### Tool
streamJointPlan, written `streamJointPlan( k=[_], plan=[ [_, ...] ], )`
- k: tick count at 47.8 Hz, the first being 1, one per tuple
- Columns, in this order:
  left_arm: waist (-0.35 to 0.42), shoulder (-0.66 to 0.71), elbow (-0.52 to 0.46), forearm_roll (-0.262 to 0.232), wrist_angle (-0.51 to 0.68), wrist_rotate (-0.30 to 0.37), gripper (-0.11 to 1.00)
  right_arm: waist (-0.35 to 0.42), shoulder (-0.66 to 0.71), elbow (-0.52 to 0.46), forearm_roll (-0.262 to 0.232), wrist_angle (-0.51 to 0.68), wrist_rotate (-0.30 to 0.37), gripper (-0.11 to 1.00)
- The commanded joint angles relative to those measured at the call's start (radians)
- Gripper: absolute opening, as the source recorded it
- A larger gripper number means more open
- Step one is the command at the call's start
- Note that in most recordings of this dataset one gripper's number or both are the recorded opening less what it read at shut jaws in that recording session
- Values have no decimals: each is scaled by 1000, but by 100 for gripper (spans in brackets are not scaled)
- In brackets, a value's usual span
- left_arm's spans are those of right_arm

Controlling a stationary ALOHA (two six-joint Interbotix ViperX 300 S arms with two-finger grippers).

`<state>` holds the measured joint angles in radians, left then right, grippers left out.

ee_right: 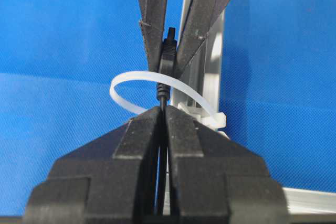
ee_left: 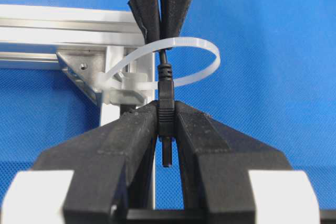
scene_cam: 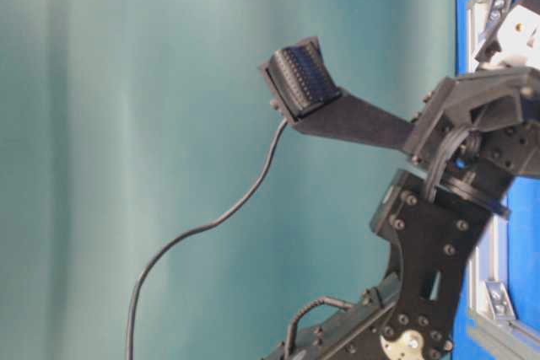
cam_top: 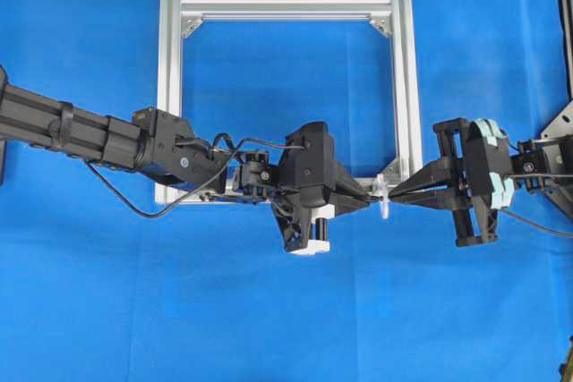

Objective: Insert the wire through the string loop located on the right side.
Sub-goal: 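Open the right gripper to release the cable, then pull the plug leftward with the left gripper, drawing cable through loop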

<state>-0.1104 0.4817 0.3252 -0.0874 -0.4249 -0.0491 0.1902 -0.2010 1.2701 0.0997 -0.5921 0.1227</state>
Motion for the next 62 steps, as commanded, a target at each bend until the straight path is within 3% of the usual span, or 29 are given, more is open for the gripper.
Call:
streamJointPlan(
  k=[1, 7, 14, 18, 31, 42, 62],
  plan=[
    [-5, -21, -29, 3, -18, 2, 8, -3, -5, -15, 3, -3, 2, 6],
    [-5, -20, -29, 2, -18, 2, 8, -3, -5, -17, 5, 3, 2, 35],
    [-6, -21, -28, 3, -18, 2, 8, -2, -5, -14, 6, 5, 3, 80],
    [-6, -20, -28, 2, -18, 2, 8, -3, -5, -15, 6, 6, 2, 95],
    [-6, -26, -17, 2, -15, 2, 8, -3, -5, -15, 6, 6, 0, 95],
    [-6, -77, 60, 3, -21, 2, 8, -2, -5, -15, 8, 5, -2, 95],
    [-9, -273, 347, 3, -44, 2, 8, -2, -5, -15, 8, 11, -2, 95]
  ],
)
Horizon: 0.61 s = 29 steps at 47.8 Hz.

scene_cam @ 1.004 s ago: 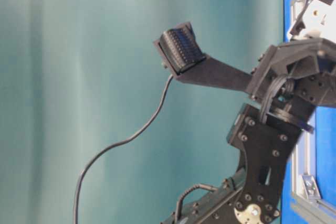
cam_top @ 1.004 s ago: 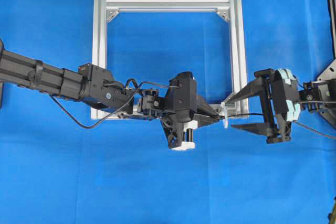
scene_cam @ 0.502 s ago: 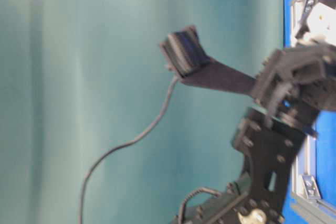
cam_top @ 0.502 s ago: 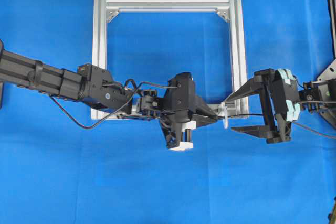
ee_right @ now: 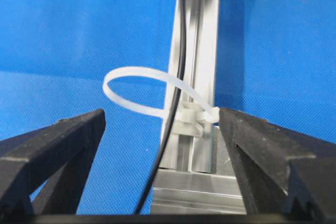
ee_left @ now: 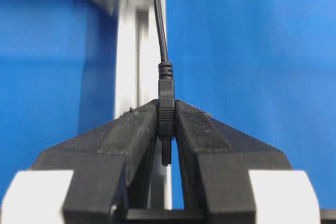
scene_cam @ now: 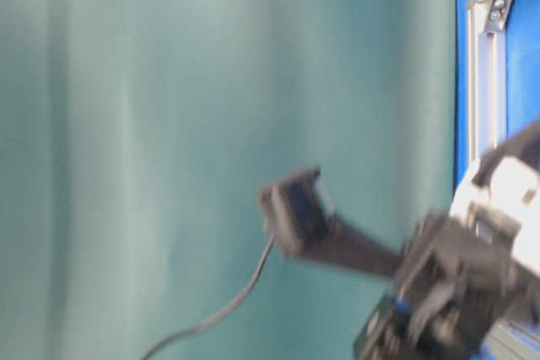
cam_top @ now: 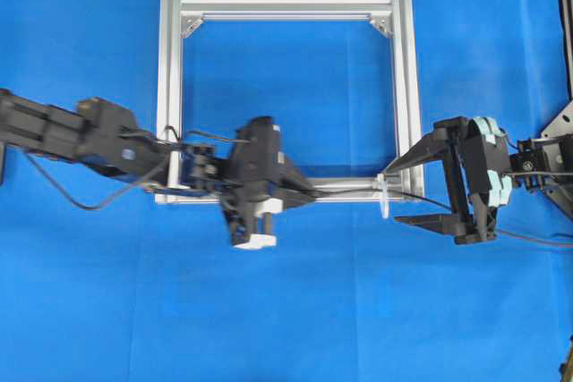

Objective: Insert the wire through the string loop located on the right side.
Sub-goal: 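Pull the plug leftward with the left gripper, drawing cable through loop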

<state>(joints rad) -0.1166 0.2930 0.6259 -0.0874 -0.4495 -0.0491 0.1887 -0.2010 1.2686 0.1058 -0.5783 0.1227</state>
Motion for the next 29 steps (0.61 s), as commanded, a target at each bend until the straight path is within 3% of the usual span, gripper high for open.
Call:
streamJointPlan(
  k=[1, 12, 29],
  plan=[
    [-3, -97, 64, 2, -25, 2, 8, 0, -5, -12, 0, -3, -2, 95],
    [-11, -227, 261, 2, -104, -14, 8, 2, -6, -12, 0, -3, -3, 95],
    [-40, -390, 505, 3, -123, -41, 8, 3, -5, -12, -2, 2, -5, 95]
  ],
)
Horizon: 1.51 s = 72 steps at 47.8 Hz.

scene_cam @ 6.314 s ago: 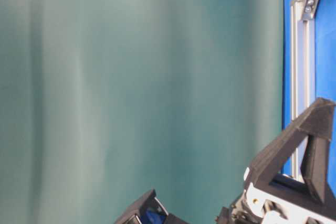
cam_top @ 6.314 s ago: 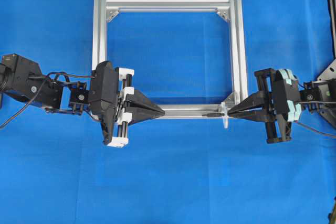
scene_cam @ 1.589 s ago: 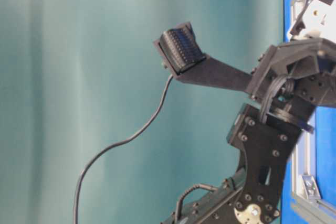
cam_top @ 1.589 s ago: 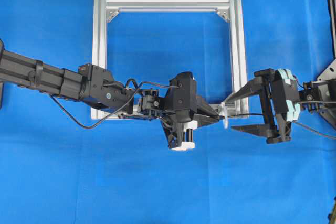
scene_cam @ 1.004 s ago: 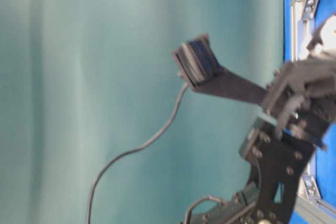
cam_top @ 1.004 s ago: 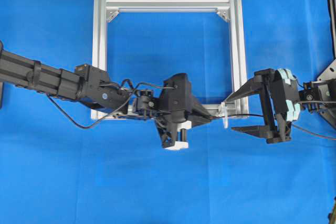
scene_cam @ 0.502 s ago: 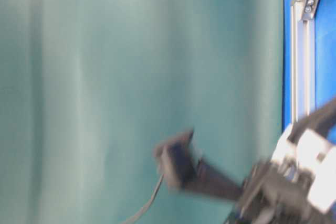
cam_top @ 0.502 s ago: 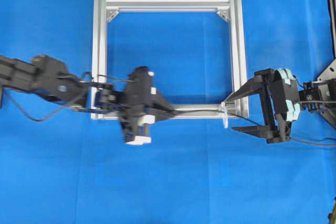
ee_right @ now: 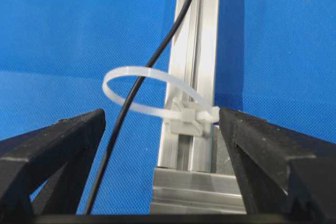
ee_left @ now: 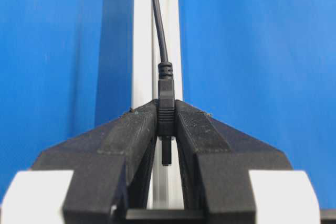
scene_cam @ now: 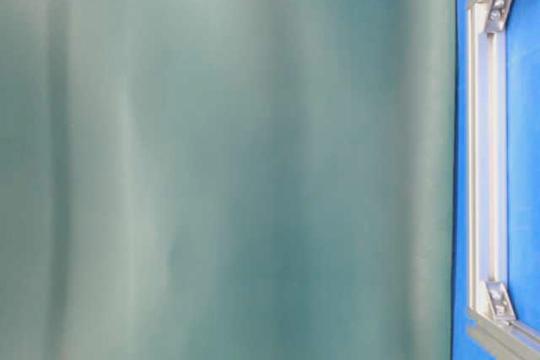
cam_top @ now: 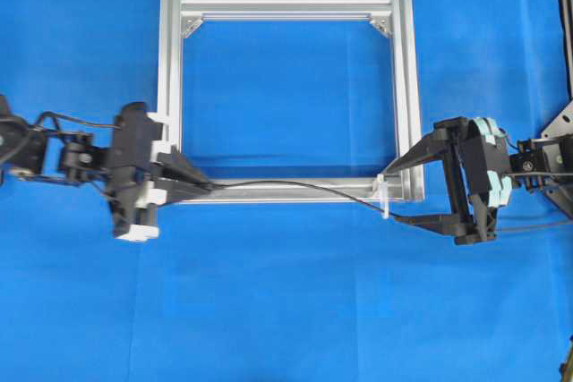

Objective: Insert the wire through the string loop located on the right side.
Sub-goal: 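Pull the plug leftward with the left gripper, drawing cable through loop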

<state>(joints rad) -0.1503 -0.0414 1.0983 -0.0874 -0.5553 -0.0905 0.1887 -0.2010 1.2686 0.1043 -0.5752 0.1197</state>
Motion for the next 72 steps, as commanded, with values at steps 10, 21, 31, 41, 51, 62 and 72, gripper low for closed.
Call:
streamJointPlan(
  k=[10, 21, 31, 41, 51, 62, 72],
  plan=[
    [-11, -163, 166, 2, -23, -2, 8, 3, -5, -12, 0, 0, -2, 95],
    [-12, -207, 221, 3, 34, 8, 8, 3, -5, -14, 0, 8, -2, 95],
    [-14, -202, 215, 2, 55, 5, 8, 3, -5, -15, 0, 15, -2, 95],
    [-14, -206, 221, 2, 48, 3, 8, 3, -5, -18, 0, 15, -6, 95],
    [-9, -198, 218, 2, 58, -3, 38, 3, -5, -18, 0, 15, -8, 95],
    [11, -193, 215, 3, 104, -2, 82, 3, -6, -18, 0, 31, -9, 95],
    [12, -209, 193, 3, 127, -3, 78, -2, -48, -21, 0, 58, -18, 95]
  ],
)
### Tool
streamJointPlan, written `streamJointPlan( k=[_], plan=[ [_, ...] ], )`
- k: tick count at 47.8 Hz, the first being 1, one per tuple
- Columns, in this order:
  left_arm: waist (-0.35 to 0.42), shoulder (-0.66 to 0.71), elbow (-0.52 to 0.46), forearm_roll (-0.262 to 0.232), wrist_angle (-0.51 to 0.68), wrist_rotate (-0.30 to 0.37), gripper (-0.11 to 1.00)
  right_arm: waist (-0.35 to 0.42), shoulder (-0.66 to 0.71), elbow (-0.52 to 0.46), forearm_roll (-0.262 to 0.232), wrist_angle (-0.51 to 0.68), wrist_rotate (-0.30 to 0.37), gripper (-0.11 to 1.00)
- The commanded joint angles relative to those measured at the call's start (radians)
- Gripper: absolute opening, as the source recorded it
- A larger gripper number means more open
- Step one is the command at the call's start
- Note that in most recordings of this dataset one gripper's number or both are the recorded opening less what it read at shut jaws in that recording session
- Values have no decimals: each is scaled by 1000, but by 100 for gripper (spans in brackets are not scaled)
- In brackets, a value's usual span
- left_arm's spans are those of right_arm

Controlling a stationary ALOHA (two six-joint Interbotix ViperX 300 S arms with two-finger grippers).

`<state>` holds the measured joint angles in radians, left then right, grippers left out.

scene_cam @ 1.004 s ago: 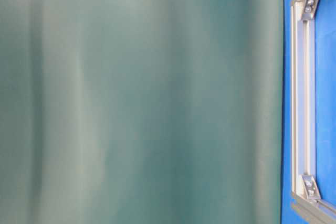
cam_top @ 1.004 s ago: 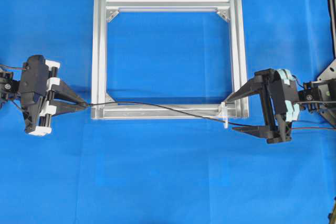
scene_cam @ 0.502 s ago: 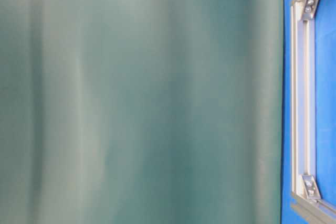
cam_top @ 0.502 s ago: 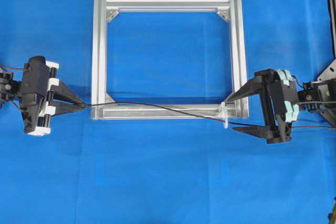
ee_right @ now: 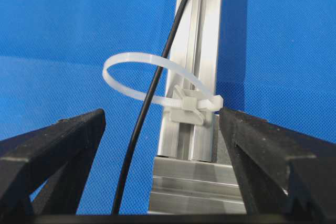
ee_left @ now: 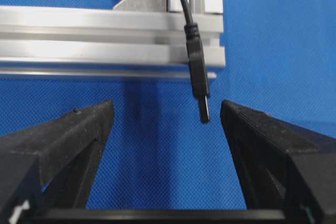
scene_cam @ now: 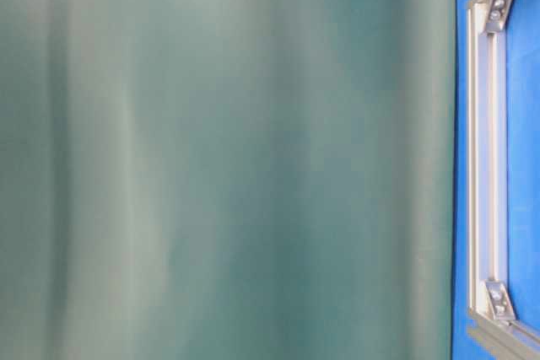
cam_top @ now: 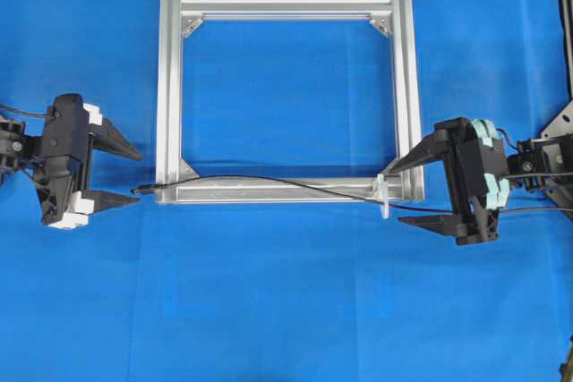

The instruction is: Insert the wire through the string loop located on the right side.

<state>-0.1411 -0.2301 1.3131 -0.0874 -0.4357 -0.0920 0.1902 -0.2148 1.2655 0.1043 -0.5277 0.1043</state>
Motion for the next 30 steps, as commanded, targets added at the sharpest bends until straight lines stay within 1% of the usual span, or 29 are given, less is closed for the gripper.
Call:
streamJointPlan(
  k=[1, 14, 20, 26, 30],
  plan=[
    [3, -25, -25, 2, 14, 0, 78, -5, -43, -18, 0, 18, -5, 95],
    [3, -118, -123, 3, 140, 11, 78, -31, -201, -43, 0, 161, -9, 95],
    [3, -176, -164, 3, 192, 14, 78, -48, -278, -61, 0, 247, -11, 95],
    [3, -225, -181, 3, 215, 15, 78, -49, -333, -77, -3, 316, -11, 95],
    [6, -233, -176, 3, 215, 15, 78, -49, -353, -80, -5, 345, -11, 95]
  ],
)
